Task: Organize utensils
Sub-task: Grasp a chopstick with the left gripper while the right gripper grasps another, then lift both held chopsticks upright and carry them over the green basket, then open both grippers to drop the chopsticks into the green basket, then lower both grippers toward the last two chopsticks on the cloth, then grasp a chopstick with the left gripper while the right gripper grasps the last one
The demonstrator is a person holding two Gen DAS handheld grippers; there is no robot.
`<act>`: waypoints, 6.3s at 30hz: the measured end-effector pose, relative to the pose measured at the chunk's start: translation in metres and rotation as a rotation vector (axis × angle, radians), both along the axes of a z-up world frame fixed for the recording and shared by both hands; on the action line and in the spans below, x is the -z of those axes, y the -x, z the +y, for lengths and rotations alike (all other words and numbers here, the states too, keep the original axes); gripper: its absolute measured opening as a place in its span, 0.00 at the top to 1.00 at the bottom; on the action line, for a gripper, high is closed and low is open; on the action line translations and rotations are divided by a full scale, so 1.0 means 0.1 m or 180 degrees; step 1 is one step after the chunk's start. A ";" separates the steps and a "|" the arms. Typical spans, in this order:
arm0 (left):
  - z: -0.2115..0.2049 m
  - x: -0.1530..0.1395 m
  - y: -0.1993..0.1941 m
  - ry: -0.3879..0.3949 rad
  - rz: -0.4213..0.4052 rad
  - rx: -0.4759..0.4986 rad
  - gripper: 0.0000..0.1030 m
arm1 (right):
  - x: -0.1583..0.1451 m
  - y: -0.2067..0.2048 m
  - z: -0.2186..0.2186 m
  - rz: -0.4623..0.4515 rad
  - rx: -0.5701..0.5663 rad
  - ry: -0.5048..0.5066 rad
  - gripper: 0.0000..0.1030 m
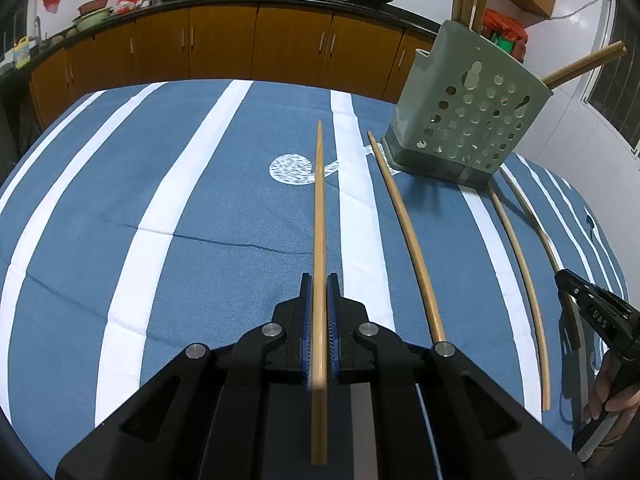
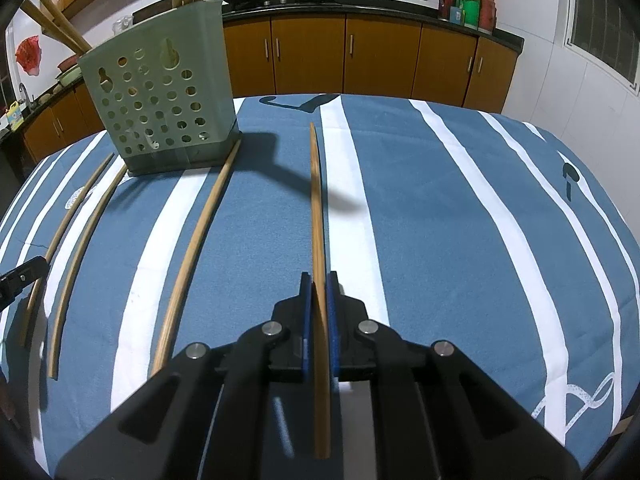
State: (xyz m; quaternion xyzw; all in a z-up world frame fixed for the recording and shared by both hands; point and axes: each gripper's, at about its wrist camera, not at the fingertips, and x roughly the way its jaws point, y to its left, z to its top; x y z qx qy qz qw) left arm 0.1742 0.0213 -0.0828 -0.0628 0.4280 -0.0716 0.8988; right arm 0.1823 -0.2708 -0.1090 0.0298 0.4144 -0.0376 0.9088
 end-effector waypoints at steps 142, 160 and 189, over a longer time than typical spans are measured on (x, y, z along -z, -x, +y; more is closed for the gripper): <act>-0.31 -0.36 0.23 -0.0041 -0.0302 0.0073 0.66 | -0.05 0.25 0.54 0.0168 -0.0647 -0.0384 0.90; -0.70 0.01 0.12 -0.0267 0.0031 0.0225 0.78 | -0.02 0.20 -0.07 0.0125 -0.0027 -0.0391 0.92; -0.09 0.02 -0.14 -0.0294 -0.0013 -0.0116 0.92 | 0.00 -0.13 0.05 0.0006 -0.0067 0.0053 0.91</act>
